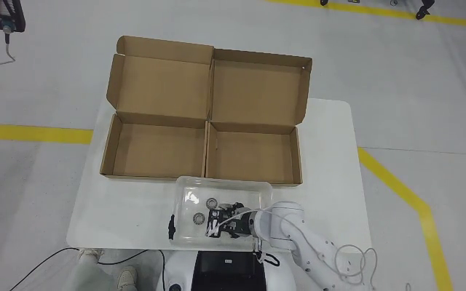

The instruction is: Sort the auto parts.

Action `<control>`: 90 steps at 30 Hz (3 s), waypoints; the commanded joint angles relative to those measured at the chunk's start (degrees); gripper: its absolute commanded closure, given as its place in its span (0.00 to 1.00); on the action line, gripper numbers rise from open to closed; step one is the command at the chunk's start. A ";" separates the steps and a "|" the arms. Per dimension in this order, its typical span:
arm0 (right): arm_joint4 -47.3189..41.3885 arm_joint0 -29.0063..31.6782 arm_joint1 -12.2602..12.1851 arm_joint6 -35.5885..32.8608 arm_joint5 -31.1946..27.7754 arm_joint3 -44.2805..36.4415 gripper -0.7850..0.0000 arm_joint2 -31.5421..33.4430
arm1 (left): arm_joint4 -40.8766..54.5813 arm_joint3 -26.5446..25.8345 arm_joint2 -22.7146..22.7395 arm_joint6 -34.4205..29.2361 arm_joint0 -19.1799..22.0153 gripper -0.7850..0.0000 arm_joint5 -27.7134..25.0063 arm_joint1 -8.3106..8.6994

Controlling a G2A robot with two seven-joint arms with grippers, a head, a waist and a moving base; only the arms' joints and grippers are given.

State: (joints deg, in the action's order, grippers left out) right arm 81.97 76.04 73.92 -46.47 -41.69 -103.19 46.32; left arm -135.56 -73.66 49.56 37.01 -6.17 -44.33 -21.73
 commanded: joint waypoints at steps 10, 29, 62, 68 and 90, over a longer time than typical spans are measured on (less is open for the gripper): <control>2.43 3.76 -1.75 17.77 1.97 -4.76 1.00 5.27 | 0.00 0.00 0.00 0.00 0.00 0.00 0.00 0.00; -6.64 -0.87 -1.94 50.52 0.48 0.45 1.00 9.47 | 0.00 0.00 0.00 0.00 0.00 0.00 0.00 0.00; -7.92 4.63 -3.06 70.28 4.27 -8.98 1.00 17.80 | 0.00 0.00 0.00 0.00 0.00 0.00 0.00 0.00; -6.17 7.03 -3.53 72.38 3.72 -9.62 1.00 19.05 | 0.00 0.00 0.00 0.00 0.00 0.00 0.00 0.00; -14.00 -2.07 -2.95 28.34 11.41 -5.82 1.00 13.70 | 0.00 0.00 0.00 0.00 0.00 0.00 0.00 0.00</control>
State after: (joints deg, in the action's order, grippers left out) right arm 68.43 74.93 70.90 -15.15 -30.26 -109.63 60.46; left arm -135.56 -73.66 49.56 37.01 -6.17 -44.33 -21.73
